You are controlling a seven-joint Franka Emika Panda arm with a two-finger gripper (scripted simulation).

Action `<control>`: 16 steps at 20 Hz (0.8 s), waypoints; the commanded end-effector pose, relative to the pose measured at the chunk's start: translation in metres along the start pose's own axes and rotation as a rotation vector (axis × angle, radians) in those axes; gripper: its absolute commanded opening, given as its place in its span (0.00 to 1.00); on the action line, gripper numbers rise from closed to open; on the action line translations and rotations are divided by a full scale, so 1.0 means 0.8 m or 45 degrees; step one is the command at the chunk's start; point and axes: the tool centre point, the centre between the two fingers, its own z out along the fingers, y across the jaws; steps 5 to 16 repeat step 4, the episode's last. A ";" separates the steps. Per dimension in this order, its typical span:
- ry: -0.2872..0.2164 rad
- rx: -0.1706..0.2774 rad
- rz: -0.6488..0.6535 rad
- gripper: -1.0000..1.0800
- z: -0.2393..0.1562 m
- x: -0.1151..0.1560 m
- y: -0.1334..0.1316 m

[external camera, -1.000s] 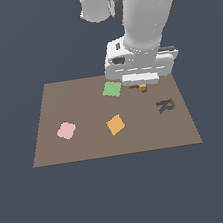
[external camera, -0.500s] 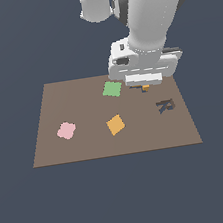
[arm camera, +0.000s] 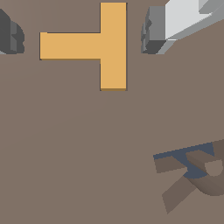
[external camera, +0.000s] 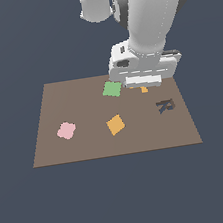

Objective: Insert a designated object into the corresponding slot on a board.

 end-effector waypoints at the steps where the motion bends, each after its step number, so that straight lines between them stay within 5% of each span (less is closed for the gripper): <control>1: 0.000 0.000 0.000 0.96 0.000 0.000 0.000; 16: 0.000 0.000 0.000 0.96 0.000 0.000 0.000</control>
